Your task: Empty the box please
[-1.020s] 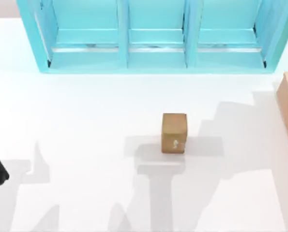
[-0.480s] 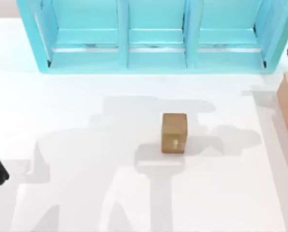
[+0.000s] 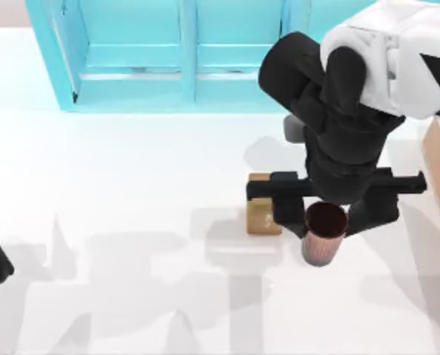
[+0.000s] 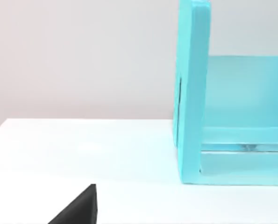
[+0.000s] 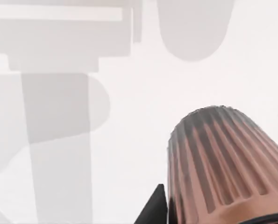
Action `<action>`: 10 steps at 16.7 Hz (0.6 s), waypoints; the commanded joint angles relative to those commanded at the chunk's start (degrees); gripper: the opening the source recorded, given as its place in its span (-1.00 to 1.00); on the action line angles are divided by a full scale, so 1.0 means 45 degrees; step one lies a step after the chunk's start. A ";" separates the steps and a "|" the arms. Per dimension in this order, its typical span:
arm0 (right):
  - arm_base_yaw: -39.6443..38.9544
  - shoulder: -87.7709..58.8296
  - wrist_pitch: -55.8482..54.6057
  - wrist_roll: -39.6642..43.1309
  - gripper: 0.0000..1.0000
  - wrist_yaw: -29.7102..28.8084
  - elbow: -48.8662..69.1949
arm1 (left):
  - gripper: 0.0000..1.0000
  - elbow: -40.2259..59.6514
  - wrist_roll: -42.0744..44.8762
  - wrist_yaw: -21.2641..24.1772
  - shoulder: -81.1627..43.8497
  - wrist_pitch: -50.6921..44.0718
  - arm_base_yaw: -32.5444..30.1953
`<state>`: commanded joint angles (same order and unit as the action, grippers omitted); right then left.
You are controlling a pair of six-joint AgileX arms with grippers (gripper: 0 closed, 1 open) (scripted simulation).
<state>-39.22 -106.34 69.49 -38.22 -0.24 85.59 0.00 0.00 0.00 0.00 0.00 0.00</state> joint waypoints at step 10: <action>-0.3495 0.0873 -0.1520 -0.3857 -1.00 -0.0010 -0.2260 | 1.00 0.0000 0.0000 0.0000 0.0000 0.0000 0.0000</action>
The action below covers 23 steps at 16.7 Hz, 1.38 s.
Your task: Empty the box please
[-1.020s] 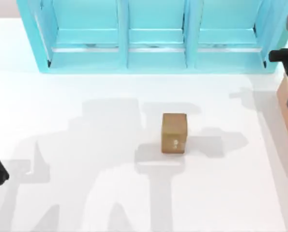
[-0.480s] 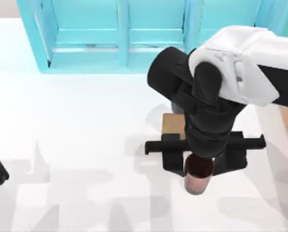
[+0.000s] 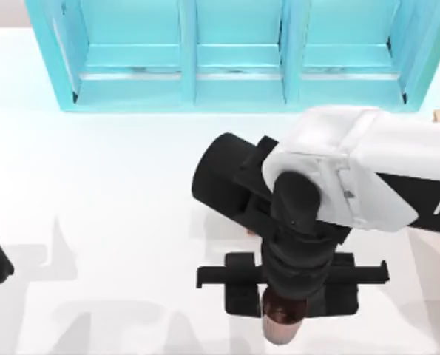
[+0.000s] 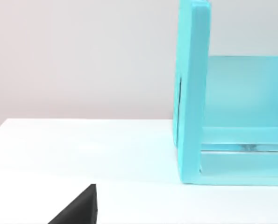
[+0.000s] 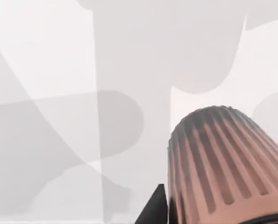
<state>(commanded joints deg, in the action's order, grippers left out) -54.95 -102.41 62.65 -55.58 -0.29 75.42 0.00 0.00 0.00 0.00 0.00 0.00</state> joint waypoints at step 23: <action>-0.0032 -0.0690 -0.2202 -0.0043 0.06 -0.0003 -0.1512 | 1.00 0.0000 0.0000 0.0000 0.0000 0.0000 0.0000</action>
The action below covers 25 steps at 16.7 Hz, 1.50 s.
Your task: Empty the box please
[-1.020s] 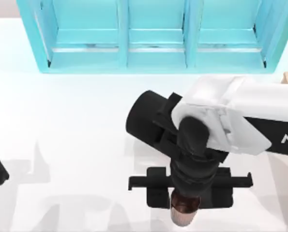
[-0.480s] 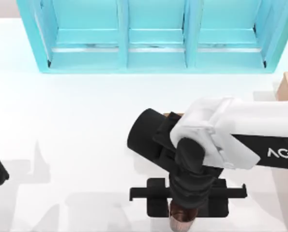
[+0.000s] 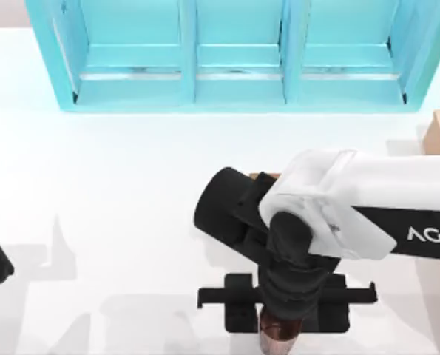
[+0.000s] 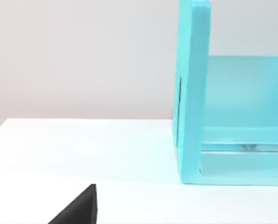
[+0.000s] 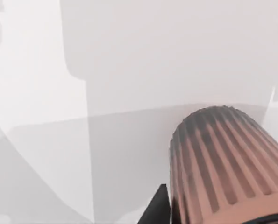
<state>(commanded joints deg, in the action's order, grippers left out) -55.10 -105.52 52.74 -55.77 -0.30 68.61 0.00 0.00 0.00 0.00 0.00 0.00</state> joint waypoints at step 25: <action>0.0053 0.0781 0.3811 0.0047 1.00 0.0004 0.3028 | 1.00 0.0000 0.0000 0.0000 0.0000 0.0000 0.0000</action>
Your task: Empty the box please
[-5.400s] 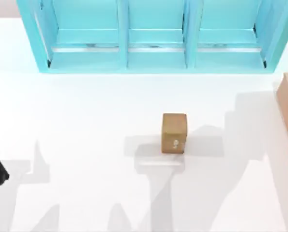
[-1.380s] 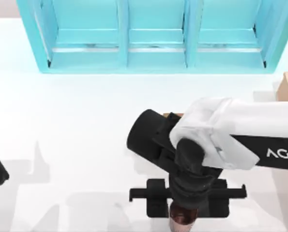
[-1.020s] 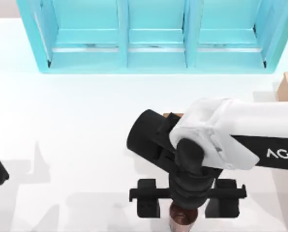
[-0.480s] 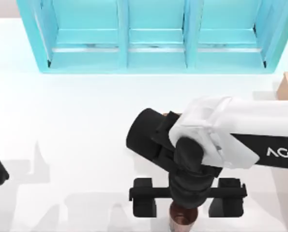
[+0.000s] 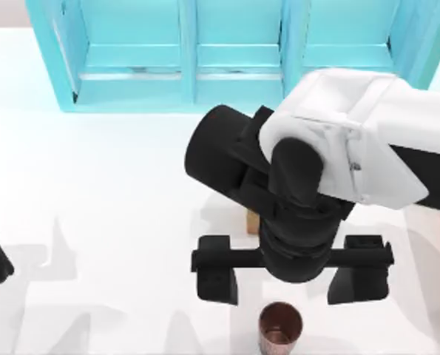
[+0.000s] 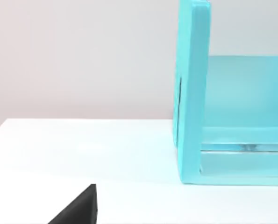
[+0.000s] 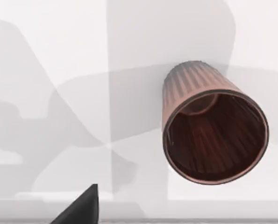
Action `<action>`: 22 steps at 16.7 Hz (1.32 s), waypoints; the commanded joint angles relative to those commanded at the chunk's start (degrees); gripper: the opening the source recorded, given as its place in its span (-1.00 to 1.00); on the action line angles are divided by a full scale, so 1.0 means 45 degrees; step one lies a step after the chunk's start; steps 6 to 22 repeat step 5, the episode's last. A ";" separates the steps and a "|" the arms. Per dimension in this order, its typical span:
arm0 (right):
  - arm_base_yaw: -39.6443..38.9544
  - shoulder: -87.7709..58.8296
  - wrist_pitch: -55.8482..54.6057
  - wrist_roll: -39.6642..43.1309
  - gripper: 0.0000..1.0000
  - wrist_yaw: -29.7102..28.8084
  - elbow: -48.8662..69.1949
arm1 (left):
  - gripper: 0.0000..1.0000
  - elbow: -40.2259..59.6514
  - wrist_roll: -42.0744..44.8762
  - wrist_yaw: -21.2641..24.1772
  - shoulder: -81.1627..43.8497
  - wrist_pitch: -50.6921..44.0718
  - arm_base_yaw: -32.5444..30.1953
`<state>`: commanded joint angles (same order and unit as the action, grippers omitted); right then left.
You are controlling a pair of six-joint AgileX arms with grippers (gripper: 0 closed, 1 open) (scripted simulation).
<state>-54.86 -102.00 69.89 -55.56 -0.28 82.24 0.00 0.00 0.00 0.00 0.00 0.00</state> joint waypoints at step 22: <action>0.0011 0.0233 0.1118 0.0015 1.00 0.0000 0.0890 | 1.00 0.0000 0.0000 0.0000 0.0000 0.0000 0.0000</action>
